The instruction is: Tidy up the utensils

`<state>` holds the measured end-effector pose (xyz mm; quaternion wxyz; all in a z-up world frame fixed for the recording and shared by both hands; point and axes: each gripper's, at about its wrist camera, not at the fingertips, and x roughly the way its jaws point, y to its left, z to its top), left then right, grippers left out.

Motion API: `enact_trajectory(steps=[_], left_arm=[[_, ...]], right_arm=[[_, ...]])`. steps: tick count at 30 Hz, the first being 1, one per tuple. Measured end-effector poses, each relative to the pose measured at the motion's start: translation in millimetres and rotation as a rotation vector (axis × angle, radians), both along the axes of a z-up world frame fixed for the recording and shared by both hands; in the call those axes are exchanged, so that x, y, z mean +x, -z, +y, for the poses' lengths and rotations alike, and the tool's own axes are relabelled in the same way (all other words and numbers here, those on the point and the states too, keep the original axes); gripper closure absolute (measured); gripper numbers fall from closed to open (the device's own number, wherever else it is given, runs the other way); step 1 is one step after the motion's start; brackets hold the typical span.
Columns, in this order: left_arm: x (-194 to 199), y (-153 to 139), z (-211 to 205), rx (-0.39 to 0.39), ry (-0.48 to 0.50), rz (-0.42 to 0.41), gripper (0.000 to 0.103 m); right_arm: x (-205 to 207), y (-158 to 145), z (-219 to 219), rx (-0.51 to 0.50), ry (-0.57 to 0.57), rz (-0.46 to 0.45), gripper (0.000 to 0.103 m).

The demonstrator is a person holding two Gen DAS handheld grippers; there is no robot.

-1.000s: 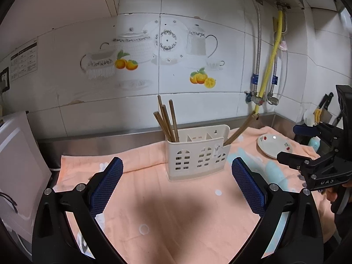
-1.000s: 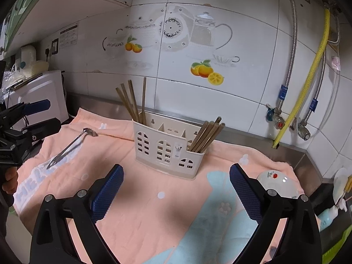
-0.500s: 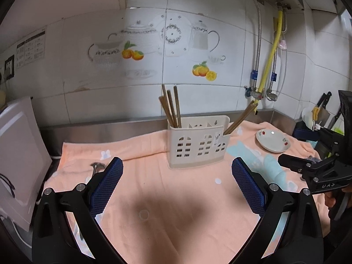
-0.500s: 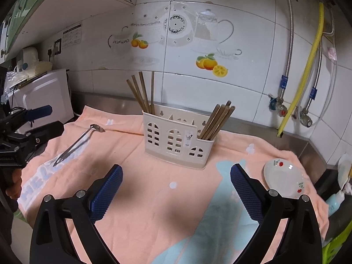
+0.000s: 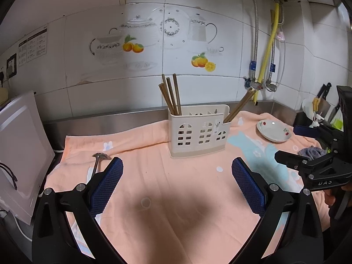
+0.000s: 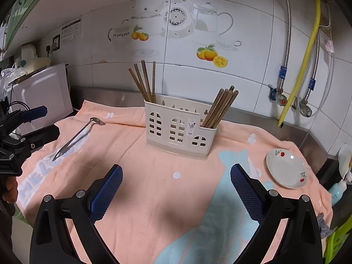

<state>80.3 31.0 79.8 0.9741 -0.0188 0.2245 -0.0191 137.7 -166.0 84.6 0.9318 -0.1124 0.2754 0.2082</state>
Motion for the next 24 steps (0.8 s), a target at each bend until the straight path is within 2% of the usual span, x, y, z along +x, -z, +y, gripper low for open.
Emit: enact_trajectory(steps=[24], left_arm=[[-11,23,-5,-0.012,0.011,0.054,0.005]], right_arm=[[-10,13,-5,0.013,0.030,0.027,0.007]])
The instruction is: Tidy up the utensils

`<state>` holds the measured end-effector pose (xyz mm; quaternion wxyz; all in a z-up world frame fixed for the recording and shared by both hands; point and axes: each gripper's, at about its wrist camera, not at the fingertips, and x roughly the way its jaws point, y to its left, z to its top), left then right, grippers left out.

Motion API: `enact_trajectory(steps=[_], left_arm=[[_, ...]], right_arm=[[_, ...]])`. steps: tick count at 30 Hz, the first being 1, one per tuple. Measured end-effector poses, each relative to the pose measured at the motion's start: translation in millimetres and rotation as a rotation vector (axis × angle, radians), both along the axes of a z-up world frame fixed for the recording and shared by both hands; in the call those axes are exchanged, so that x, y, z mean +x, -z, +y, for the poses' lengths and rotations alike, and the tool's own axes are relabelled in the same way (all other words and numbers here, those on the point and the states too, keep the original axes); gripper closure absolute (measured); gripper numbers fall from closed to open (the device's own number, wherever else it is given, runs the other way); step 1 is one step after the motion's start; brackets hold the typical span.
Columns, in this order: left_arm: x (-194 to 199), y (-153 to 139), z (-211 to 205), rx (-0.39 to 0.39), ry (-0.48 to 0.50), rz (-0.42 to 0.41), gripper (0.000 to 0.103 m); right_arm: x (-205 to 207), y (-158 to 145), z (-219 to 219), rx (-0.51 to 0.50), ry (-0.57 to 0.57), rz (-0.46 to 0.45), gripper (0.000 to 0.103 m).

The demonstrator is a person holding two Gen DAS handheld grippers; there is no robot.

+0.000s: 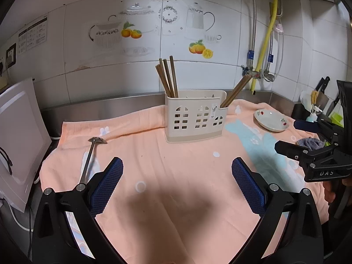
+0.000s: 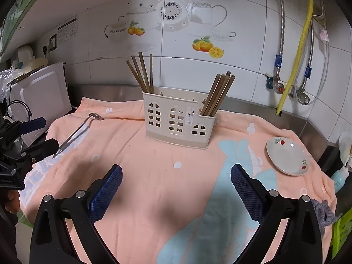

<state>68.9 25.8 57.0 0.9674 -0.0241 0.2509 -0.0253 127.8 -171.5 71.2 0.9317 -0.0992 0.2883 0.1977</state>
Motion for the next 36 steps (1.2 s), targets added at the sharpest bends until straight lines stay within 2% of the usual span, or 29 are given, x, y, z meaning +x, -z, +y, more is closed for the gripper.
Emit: enact_trajectory(steps=[13,36], left_arm=[[0,9,-1,-0.007,-0.002,0.027,0.005],[-3,10,-2,0.007,-0.010,0.017,0.005]], right_arm=[[-1,3,3,-0.005,0.001,0.004,0.007],[-2,11,1,0.007,0.005,0.022,0.007]])
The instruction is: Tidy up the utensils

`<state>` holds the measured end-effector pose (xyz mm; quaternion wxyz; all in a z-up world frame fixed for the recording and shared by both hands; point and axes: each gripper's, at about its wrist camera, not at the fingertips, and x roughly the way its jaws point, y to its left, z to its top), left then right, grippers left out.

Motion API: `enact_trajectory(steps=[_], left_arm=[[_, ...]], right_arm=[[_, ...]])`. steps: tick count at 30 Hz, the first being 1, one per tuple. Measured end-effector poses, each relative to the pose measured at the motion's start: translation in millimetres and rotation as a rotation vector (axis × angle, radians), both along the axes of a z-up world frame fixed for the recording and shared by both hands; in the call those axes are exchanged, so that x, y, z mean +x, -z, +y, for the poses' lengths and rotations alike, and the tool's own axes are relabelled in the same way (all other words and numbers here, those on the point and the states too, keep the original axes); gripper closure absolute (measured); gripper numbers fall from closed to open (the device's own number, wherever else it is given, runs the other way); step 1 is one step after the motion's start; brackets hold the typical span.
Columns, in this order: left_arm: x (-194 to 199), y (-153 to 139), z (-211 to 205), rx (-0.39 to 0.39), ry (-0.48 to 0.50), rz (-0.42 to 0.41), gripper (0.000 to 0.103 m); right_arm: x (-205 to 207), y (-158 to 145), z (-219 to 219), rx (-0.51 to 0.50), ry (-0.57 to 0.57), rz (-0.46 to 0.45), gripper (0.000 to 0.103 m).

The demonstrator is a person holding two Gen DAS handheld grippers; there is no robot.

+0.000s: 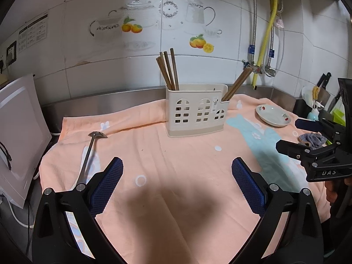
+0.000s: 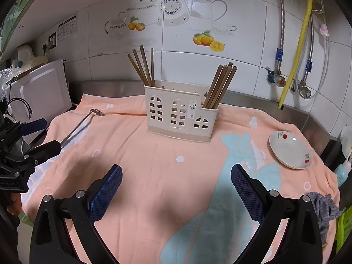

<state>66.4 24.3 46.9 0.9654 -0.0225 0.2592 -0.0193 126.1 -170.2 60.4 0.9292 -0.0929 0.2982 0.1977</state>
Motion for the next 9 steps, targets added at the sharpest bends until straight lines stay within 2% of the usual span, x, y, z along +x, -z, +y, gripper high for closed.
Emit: enact_trajectory(steps=[9], left_arm=[[2.0,1.9,3.6,-0.011,-0.015,0.013,0.005]], right_arm=[[0.2,3.7,-0.8,0.006,0.003,0.013,0.007]])
